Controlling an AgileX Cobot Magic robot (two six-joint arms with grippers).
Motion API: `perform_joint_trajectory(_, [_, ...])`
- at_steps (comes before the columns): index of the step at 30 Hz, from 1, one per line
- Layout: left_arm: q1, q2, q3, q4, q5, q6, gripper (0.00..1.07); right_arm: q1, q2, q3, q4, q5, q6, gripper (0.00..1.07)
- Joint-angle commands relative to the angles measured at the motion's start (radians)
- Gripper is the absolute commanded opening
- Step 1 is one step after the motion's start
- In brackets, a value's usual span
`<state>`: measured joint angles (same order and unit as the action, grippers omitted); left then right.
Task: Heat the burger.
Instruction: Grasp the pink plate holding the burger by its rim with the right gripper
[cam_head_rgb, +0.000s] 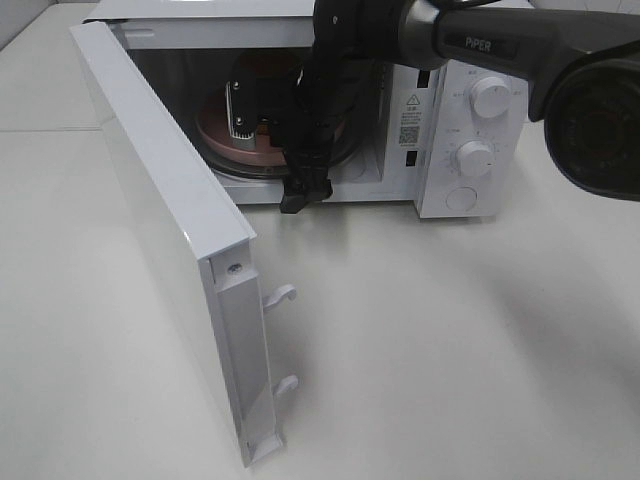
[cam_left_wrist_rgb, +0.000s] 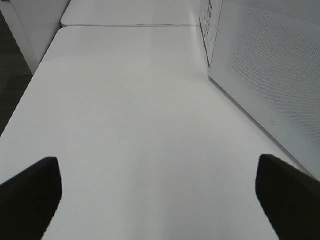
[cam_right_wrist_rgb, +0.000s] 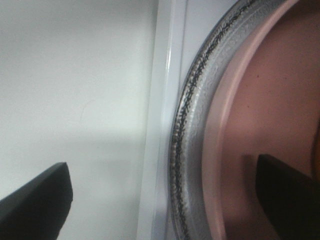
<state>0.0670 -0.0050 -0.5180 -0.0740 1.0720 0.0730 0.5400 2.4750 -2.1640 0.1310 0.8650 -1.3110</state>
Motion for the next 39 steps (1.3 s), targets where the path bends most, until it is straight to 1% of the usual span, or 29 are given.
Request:
perform_joint_trajectory(1, [0.002,-0.006,0.002,0.002,-0.002,-0.005,1.01,0.002,0.000,-0.003,0.021,0.003,-0.009,0.97])
perform_joint_trajectory(14, [0.002,-0.006,0.002,0.002,-0.002,-0.005,1.01,0.001,0.039,-0.003,0.050,-0.005,-0.009,0.96])
perform_joint_trajectory(26, [0.002,-0.006,0.002,0.002,-0.002,-0.005,1.01,0.001,0.041,-0.003,0.050,0.001,-0.009,0.96])
perform_joint_trajectory(28, [0.002,-0.006,0.002,0.002,-0.002,-0.005,1.01,0.001,0.041,-0.003,0.050,0.020,-0.009,0.93])
perform_joint_trajectory(29, [0.002,-0.006,0.002,0.002,-0.002,-0.005,1.01,0.001,0.041,-0.003,0.050,0.020,-0.009,0.93])
perform_joint_trajectory(30, [0.002,-0.006,0.002,0.002,-0.002,-0.005,1.01,0.001,0.041,-0.003,0.050,0.022,-0.009,0.86])
perform_joint_trajectory(31, [0.002,-0.006,0.002,0.002,-0.002,-0.005,1.01,0.001,0.041,-0.003,0.050,0.022,-0.009,0.86])
perform_joint_trajectory(32, [0.002,-0.006,0.002,0.002,-0.002,-0.005,1.01,0.001,0.041,-0.003,0.050,0.022,-0.009,0.72])
perform_joint_trajectory(33, [0.002,-0.006,0.002,0.002,-0.002,-0.005,1.01,0.001,0.041,-0.003,0.050,0.022,-0.009,0.65])
perform_joint_trajectory(34, [0.002,-0.006,0.002,0.002,-0.002,-0.005,1.01,0.001,0.041,-0.003,0.050,0.022,-0.009,0.65])
perform_joint_trajectory(35, [0.002,-0.006,0.002,0.002,-0.002,-0.005,1.01,0.001,0.039,-0.003,0.049,0.022,-0.010,0.45])
perform_joint_trajectory(36, [0.002,-0.006,0.002,0.002,-0.002,-0.005,1.01,0.001,0.037,-0.003,0.044,0.022,-0.010,0.34])
perform_joint_trajectory(37, [0.002,-0.006,0.002,0.002,-0.002,-0.005,1.01,0.001,0.037,-0.003,0.044,0.022,-0.010,0.34])
perform_joint_trajectory(38, [0.002,-0.006,0.002,0.002,-0.002,-0.005,1.01,0.001,0.036,-0.003,0.040,0.022,-0.010,0.16])
perform_joint_trajectory(39, [0.002,-0.006,0.002,0.002,-0.002,-0.005,1.01,0.001,0.034,-0.003,0.037,0.024,-0.009,0.07])
